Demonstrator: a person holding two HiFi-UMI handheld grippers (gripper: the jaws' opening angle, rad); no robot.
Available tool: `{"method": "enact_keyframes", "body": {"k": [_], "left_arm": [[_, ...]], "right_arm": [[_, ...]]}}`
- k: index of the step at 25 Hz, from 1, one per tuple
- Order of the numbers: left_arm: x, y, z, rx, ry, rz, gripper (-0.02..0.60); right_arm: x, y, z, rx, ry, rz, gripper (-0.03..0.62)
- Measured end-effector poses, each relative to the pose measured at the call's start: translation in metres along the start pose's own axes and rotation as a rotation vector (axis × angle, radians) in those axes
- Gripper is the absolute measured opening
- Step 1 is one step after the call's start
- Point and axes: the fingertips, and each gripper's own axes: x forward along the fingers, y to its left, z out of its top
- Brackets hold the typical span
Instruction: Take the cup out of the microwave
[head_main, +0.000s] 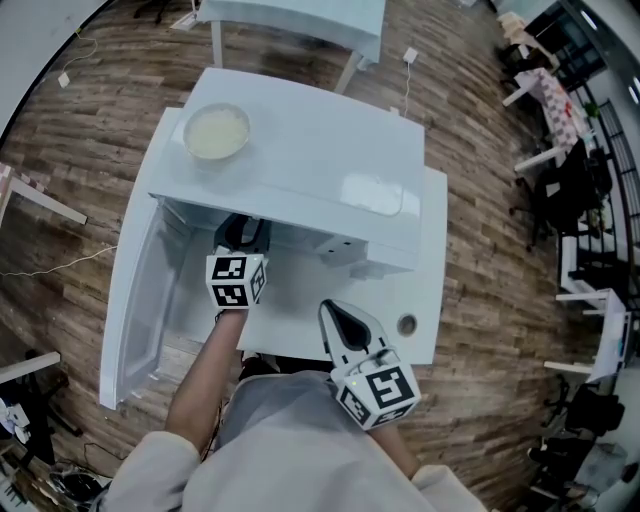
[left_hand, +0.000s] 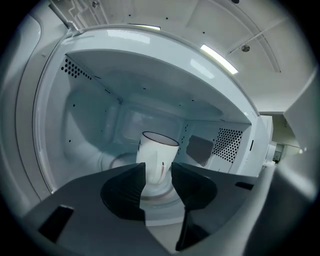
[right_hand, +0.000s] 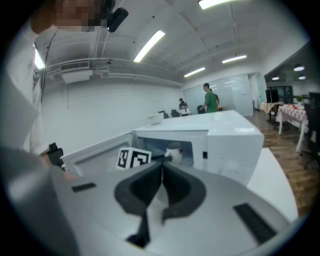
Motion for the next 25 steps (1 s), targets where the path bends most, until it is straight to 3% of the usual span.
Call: {"method": "enact_keyframes", "body": {"k": [6,14,17,20,25], "left_arm": [[0.01,0.004,0.002,0.014,-0.006,0.01,0.163],[0.014,0.003,0.005,0.106,-0.056,0.034,0.161],[0.015,0.002,0.006,0.13,-0.076,0.053,0.144],[0.015,0.004,0.003,0.144,-0.082,0.076,0.087],[0.015,-0.001,0.007,0.196,-0.111,0.096,0.071]], "right_arm": [[0.004,-0.007,-0.002,0.009,0.015,-0.001,0.023],[0.005,-0.014,-0.005,0.013,0.028,-0.003,0.023],[0.005,-0.017,-0.006,0.009,0.034,-0.002,0.023],[0.004,-0.018,-0.007,0.009,0.04,-0.002,0.023],[0.002,-0.017,-0.009,-0.001,0.056,0.003,0.023]]}}
